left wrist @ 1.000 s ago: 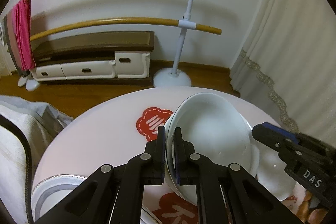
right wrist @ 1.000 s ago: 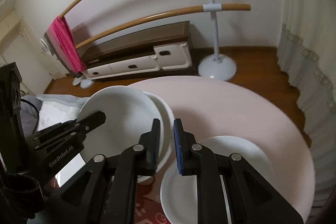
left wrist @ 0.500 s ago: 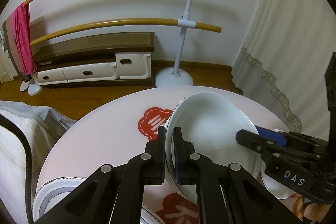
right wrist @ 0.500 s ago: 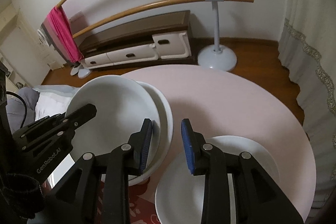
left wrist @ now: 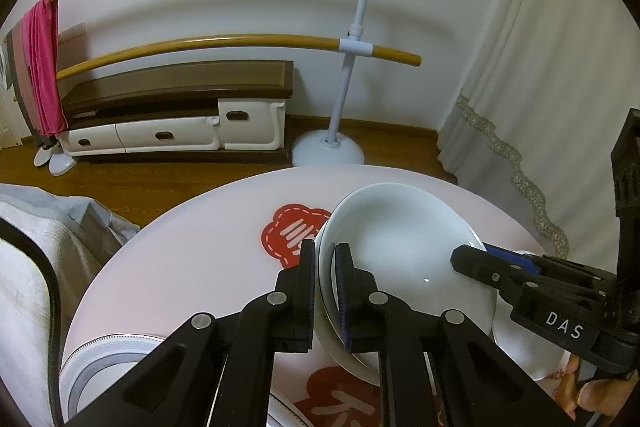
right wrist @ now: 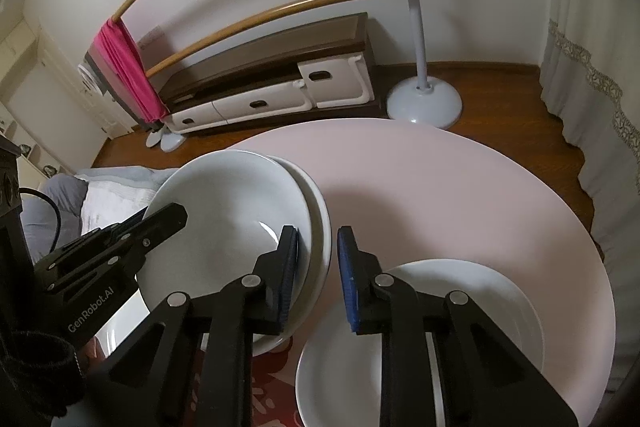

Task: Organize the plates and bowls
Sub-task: 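Lower the bowl into the other bowl and open the right then left gripper, then withdraw both tools from the stacked bowls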

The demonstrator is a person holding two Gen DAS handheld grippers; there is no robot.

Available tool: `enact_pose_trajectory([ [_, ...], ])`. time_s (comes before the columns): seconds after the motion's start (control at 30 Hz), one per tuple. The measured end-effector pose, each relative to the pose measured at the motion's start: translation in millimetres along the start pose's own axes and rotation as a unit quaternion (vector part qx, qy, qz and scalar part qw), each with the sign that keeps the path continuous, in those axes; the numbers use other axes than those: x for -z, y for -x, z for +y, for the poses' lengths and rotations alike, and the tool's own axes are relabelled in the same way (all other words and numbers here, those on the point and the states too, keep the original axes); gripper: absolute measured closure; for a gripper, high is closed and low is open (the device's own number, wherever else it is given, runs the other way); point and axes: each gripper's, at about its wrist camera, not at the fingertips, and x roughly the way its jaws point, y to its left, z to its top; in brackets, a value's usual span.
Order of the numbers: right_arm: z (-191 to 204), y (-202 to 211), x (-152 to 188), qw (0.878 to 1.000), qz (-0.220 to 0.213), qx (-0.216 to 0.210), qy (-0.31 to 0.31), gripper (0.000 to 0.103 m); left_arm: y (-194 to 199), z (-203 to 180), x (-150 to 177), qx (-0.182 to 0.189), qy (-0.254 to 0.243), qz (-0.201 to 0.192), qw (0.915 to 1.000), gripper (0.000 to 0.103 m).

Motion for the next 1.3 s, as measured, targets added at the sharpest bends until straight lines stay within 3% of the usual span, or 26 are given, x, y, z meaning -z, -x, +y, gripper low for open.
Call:
enact_pose_trajectory([
  [0.67, 2, 8, 1, 1.000, -0.005, 0.017, -0.003, 0.082, 2, -7, -1, -0.007, -0.006, 0.002, 1.0000, 0.093],
  [0.8, 5, 7, 2, 1.000, -0.001, 0.023, 0.000, 0.081, 3, -7, -1, -0.005, -0.002, 0.011, 0.9999, 0.073],
  [1.1, 11, 19, 6, 1.000, -0.004, 0.024, 0.000, 0.079, 30, -11, 9, 0.003, -0.008, 0.001, 1.0000, 0.072],
  [1.3, 20, 44, 17, 1.000, -0.018, 0.021, 0.006, 0.079, 64, -13, 26, -0.006, -0.016, -0.020, 0.9997, 0.061],
])
